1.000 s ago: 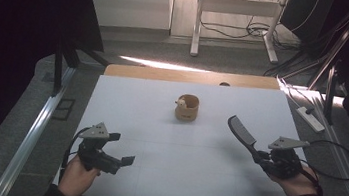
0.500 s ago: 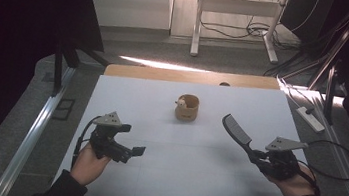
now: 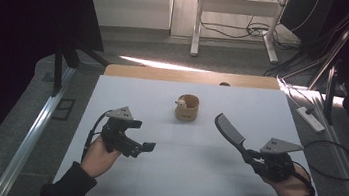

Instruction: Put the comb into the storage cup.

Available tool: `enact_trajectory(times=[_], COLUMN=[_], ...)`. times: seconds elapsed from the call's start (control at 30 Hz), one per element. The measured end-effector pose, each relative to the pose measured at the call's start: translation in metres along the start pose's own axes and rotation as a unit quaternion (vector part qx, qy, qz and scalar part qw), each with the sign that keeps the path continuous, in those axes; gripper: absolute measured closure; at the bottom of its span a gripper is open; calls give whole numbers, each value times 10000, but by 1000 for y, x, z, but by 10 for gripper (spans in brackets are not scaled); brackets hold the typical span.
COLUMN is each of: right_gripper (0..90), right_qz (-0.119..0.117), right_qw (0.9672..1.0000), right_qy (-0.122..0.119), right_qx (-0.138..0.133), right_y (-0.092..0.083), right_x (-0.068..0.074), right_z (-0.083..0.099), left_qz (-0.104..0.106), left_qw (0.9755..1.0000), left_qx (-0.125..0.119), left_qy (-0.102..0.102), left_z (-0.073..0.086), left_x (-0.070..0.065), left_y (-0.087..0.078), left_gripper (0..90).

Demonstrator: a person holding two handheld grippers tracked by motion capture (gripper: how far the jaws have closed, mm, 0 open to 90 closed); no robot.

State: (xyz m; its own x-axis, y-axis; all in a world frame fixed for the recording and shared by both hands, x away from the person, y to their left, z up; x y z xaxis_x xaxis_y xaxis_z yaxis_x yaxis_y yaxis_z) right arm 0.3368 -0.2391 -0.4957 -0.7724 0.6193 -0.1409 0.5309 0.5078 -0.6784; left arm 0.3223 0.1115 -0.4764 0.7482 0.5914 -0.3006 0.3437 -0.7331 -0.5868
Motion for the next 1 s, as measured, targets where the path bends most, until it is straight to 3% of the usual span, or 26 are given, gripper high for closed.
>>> enact_trajectory(times=[0.47, 1.0], right_gripper=[730, 730], right_qz=[-80, -62], right_qw=[9997, 9990], right_qy=[-159, -274], right_qx=[-139, -348], right_y=[2, 4], right_x=[12, 21], right_z=[-10, -22], left_qz=[242, 377], left_qw=[9996, 9988], left_qx=[153, 200], left_qy=[79, 260], left_z=[-17, -44], left_x=[-7, -16], left_y=[18, 37], left_gripper=[0, 0])
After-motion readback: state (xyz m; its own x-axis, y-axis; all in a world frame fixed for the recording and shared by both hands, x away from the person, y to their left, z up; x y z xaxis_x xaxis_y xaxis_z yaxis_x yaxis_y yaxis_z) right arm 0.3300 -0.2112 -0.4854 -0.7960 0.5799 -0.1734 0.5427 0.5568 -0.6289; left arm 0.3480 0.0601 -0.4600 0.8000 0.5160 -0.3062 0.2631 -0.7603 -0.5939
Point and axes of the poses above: each handheld gripper's, and its own axes: y roughly forward along the jaws, z roughly out of its underside, x roughly to its left, the point moved 8 cm from there along y, roughly forward along the jaws, and after that the axes turned 3 degrees about -y, right-handed, at the moved point
